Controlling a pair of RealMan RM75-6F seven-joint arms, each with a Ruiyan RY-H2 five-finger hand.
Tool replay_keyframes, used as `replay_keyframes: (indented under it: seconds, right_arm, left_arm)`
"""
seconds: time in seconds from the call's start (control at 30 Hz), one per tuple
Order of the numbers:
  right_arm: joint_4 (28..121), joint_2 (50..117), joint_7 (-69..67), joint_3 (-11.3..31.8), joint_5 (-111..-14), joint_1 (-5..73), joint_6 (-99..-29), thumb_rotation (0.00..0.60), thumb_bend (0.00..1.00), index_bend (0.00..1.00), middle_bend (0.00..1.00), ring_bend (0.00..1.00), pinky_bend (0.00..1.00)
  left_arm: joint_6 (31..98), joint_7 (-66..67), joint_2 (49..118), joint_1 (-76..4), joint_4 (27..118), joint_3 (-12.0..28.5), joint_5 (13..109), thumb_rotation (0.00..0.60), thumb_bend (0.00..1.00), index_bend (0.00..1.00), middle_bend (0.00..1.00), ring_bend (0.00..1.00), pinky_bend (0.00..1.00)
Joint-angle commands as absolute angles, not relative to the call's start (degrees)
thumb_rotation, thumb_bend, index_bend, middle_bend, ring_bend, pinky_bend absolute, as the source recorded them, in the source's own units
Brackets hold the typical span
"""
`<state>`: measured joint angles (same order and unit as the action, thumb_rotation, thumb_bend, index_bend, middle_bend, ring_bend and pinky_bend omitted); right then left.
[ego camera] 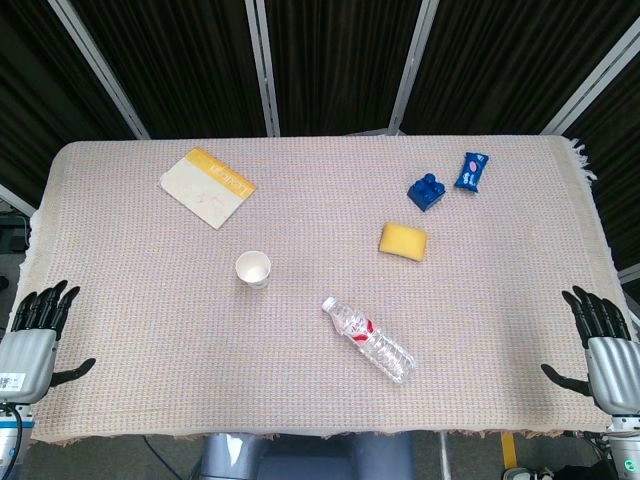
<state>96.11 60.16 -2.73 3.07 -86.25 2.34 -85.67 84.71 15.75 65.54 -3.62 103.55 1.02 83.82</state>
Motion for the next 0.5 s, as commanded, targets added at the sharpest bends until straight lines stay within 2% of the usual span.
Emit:
replay_keyframes:
  seconds: [0.03,0.27,0.5]
  right_arm:
    - [96.1,60.1,-2.8,3.0,-86.3,2.3,-85.7,0.600,0.04,0.00,0.00,0.00,0.00]
    - [96.4,59.9,-3.0,3.0,-86.3,2.2,-85.7,0.600,0.04,0.00,0.00,0.00,0.00]
    - [96.4,60.1,-2.7,2.9,-86.2,2.4,-85.2,0.600,0.04,0.00,0.00,0.00,0.00]
  left_arm:
    - [84.6,15.8,65.6,-3.6,103.6,0.9,83.8,0.600,0.00,0.00,0.00,0.00,0.00]
    - [83.3,16.5,65.3,-4.0,104.1,0.4,83.5,0.600,0.00,0.00,0.00,0.00,0.00]
    - [81.2,17.8,65.6,-5.9,105.3,2.0,81.9,0.600,0.00,0.00,0.00,0.00,0.00]
